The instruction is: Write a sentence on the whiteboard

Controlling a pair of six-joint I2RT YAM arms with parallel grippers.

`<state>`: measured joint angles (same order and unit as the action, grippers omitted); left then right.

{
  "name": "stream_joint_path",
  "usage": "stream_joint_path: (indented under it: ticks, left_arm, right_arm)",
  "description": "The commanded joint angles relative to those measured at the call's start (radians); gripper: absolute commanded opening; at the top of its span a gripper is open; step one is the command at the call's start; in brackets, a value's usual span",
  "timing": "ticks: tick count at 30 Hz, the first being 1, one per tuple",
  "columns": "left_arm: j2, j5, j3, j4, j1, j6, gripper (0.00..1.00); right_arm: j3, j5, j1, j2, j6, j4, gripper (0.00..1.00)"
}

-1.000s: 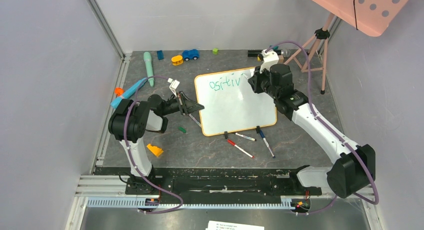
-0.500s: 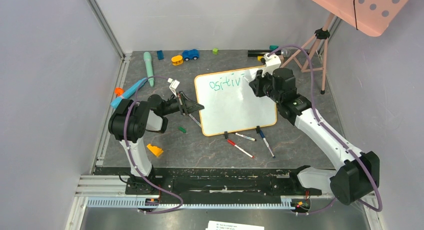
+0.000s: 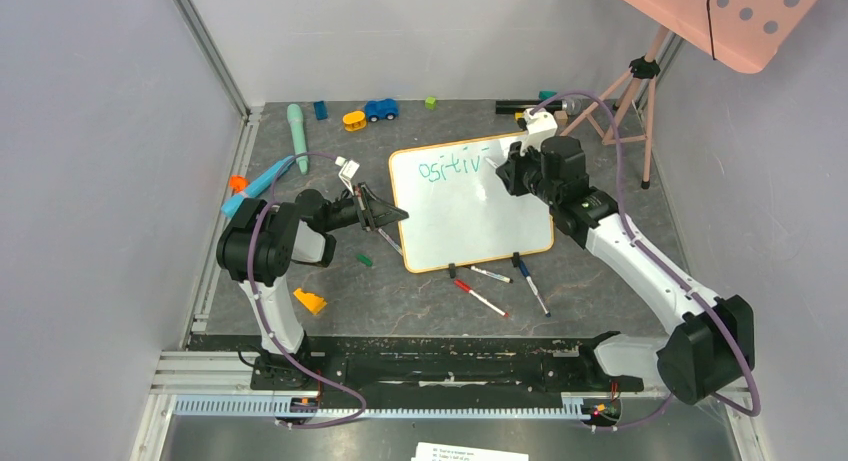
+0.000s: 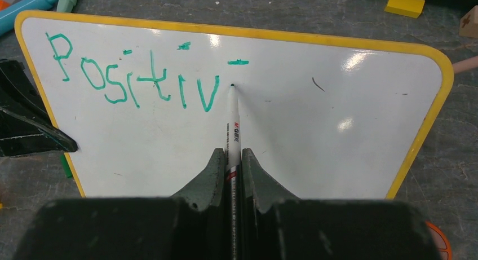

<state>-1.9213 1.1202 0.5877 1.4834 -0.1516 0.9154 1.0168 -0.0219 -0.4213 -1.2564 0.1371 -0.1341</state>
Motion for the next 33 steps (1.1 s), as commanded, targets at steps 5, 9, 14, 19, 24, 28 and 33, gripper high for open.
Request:
stream_joint_path:
  ticks: [5, 9, 14, 19, 24, 28, 33]
  left_arm:
    - [0.017, 0.015, -0.007, 0.074, 0.003, -0.033, 0.02]
    - [0.018, 0.016, -0.008, 0.074, 0.002, -0.033, 0.02]
    - [0.015, 0.017, -0.004, 0.074, 0.003, -0.032, 0.02]
    - [0.013, 0.017, -0.002, 0.074, 0.003, -0.03, 0.02]
    - [0.014, 0.018, -0.003, 0.074, 0.002, -0.03, 0.02]
    - [0.013, 0.018, -0.003, 0.074, 0.002, -0.027, 0.02]
    - [0.012, 0.017, -0.002, 0.074, 0.003, -0.024, 0.02]
  right_arm:
    - [0.043, 0.002, 0.005, -0.025, -0.014, 0.039, 0.0]
    - [0.032, 0.007, 0.004, -0.023, -0.011, 0.034, 0.0]
    - [-0.015, 0.004, 0.003, 0.005, 0.001, 0.033, 0.0]
    - [-0.063, 0.0, 0.004, 0.04, 0.016, 0.03, 0.0]
    - [-0.099, 0.0, 0.004, 0.065, 0.035, 0.03, 0.0]
    - [-0.071, -0.001, 0.005, 0.065, 0.036, 0.016, 0.0]
    - [0.015, -0.001, 0.005, 0.07, 0.035, -0.03, 0.0]
